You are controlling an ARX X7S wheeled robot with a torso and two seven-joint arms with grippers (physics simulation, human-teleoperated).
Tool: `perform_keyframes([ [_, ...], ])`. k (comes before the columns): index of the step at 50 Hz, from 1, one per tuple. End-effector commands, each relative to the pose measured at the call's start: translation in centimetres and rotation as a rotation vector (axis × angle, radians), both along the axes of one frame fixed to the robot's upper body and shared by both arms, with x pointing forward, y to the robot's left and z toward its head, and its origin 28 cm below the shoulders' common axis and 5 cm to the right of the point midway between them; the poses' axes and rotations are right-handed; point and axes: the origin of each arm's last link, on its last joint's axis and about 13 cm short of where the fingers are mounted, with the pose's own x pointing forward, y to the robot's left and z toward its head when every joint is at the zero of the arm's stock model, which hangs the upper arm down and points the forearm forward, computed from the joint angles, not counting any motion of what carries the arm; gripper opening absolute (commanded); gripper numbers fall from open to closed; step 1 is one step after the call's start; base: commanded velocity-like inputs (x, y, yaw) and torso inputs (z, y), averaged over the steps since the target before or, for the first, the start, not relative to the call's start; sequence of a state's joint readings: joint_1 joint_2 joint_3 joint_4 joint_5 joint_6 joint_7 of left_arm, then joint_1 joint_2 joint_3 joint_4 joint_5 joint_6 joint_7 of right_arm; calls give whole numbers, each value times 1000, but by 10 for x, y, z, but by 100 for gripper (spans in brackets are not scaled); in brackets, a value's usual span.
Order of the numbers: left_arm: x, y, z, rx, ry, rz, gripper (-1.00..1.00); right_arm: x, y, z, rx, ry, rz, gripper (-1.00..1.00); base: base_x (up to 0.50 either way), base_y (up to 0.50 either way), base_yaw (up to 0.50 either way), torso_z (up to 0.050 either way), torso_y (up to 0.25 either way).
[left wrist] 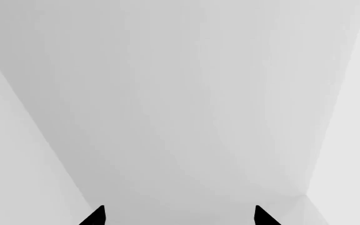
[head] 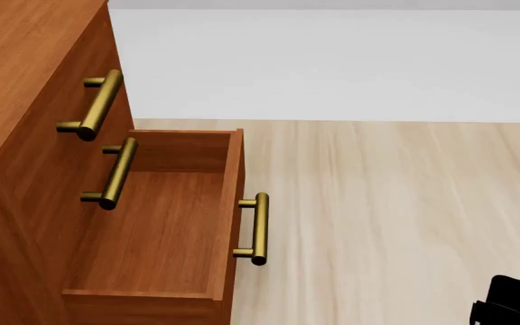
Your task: Put the wine bottle in the bottom drawer of the cabinet.
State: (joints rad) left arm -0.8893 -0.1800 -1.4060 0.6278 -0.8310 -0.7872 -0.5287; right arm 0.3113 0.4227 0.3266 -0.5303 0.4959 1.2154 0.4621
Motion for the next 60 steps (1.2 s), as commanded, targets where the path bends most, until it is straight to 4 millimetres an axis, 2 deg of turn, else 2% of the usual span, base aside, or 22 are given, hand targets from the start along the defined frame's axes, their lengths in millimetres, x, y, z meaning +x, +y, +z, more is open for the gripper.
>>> perform_keyframes([
  [1, -1, -1, 1, 2, 1, -1, 100, 9, -2, -5, 14, 22, 9, 100, 0, 0, 0, 0, 0],
  [33, -1, -1, 1, 10, 4, -3, 100, 21, -9, -4, 29, 36, -13, 100, 0, 0, 0, 0, 0],
  [60, -1, -2, 1, 17, 2, 0, 100, 34, -19, -14, 46, 66, -35, 100, 0, 0, 0, 0, 0],
])
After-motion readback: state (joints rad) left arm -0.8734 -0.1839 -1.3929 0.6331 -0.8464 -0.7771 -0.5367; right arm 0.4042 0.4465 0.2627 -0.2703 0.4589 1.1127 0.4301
